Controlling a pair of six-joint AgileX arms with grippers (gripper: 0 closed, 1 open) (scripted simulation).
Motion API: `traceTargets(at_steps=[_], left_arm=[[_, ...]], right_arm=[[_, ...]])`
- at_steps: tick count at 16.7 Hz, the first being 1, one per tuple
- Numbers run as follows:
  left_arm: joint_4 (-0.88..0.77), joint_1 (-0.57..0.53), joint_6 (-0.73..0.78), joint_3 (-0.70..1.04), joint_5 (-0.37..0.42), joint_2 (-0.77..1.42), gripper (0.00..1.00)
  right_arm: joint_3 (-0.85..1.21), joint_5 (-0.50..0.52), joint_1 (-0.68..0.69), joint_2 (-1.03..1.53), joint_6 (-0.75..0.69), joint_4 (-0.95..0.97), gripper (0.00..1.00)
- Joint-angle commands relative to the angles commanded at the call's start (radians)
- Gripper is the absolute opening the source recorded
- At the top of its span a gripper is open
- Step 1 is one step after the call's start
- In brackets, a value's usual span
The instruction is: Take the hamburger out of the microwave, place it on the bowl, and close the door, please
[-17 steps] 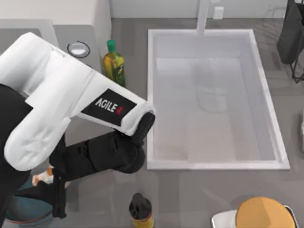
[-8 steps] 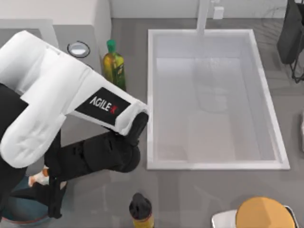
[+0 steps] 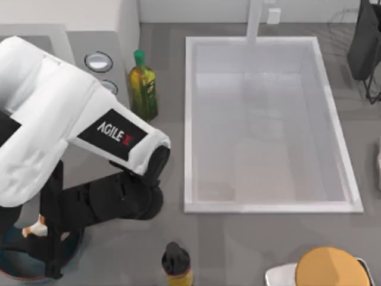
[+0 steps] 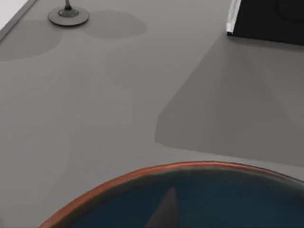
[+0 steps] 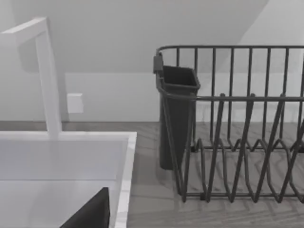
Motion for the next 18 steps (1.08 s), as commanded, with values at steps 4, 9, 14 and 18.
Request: traceTargets(at_steps=[4, 9, 14, 18], left_arm=[[0.02, 0.006, 0.008, -0.024, -0.005, 0.02, 0.0], [0.02, 0.006, 0.008, -0.024, -0.005, 0.02, 0.23], [0.02, 0.006, 0.008, -0.024, -0.005, 0.02, 0.6], [0.02, 0.006, 0.008, -0.024, -0.005, 0.02, 0.9]], right_arm=[[0.0, 0.0, 0.0, 0.0, 0.0, 0.0, 1.0], [0.0, 0.0, 0.0, 0.0, 0.0, 0.0, 1.0], [0.0, 0.0, 0.0, 0.0, 0.0, 0.0, 1.0], [0.0, 0.0, 0.0, 0.0, 0.0, 0.0, 1.0]])
